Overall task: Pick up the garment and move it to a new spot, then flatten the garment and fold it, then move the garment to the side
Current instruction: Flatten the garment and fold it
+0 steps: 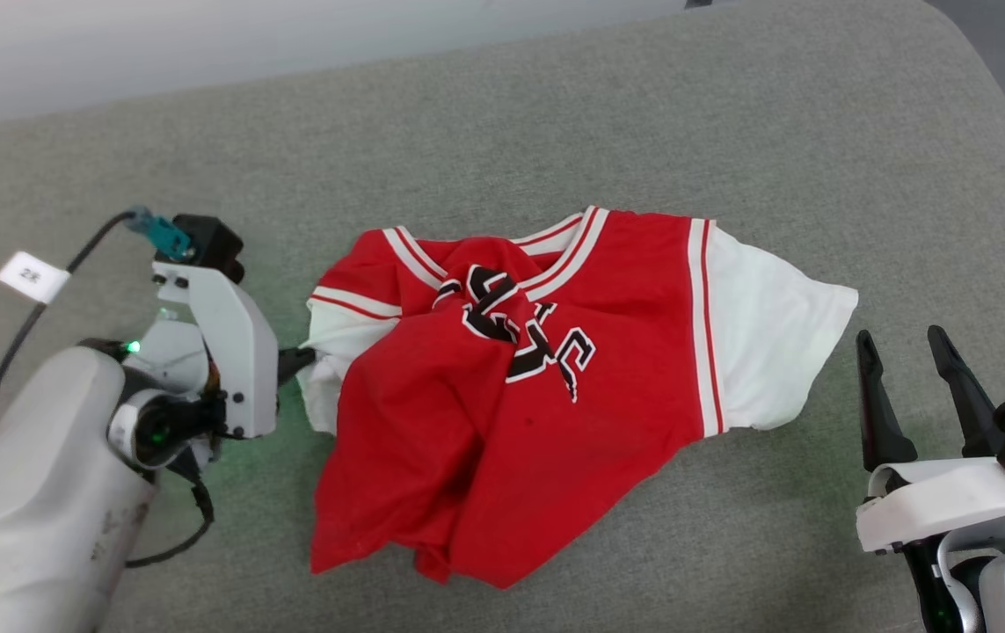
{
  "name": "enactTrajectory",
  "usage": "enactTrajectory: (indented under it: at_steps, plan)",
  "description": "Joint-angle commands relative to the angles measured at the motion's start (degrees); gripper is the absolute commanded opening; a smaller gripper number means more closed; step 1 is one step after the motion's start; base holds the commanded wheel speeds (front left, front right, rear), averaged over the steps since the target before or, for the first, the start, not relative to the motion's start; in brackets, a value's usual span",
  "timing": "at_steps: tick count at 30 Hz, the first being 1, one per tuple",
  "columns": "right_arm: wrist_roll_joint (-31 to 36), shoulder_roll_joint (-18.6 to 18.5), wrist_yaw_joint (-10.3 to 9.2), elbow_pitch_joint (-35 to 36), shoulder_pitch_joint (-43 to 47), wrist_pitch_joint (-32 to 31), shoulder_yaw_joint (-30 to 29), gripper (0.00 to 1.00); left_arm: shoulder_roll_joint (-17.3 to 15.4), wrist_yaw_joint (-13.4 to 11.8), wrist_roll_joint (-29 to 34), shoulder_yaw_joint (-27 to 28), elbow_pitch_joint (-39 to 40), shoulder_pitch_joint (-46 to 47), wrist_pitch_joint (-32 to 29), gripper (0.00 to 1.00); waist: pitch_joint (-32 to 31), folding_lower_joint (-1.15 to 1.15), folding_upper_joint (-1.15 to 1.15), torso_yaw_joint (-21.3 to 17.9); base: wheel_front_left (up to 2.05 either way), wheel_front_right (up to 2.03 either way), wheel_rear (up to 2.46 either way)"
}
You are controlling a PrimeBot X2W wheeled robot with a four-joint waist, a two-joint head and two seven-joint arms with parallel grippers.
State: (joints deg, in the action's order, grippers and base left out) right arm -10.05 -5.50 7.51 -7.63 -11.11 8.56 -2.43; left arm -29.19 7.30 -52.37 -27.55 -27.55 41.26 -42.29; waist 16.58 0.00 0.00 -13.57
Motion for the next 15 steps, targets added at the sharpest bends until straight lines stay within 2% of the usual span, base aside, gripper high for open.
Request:
enactTrajectory:
  at_steps: [1,11,15]
  plan:
    - [-0.21,-0.37,-0.04,-0.10,0.20,0.00,-0.14,1.00,-0.73,0.05,0.05,-0.06,-0.05,0.75,0.20,0.00,-0.47,0.00,0.00,0.45,0.00,0.00,0.00]
    - [-0.20,-1.32,-0.04,0.49,1.74,-1.46,-1.03,1.00,-4.94,-0.20,0.90,-0.10,3.07,-0.06,1.42,0.00,-3.75,0.00,0.00,3.83,0.00,0.00,0.00]
    - [-0.10,-1.67,-0.04,0.83,2.77,-2.36,-1.18,1.00,-7.75,-0.70,1.23,0.57,5.17,-2.12,1.73,0.00,-5.19,0.00,0.00,5.09,0.00,0.00,0.00]
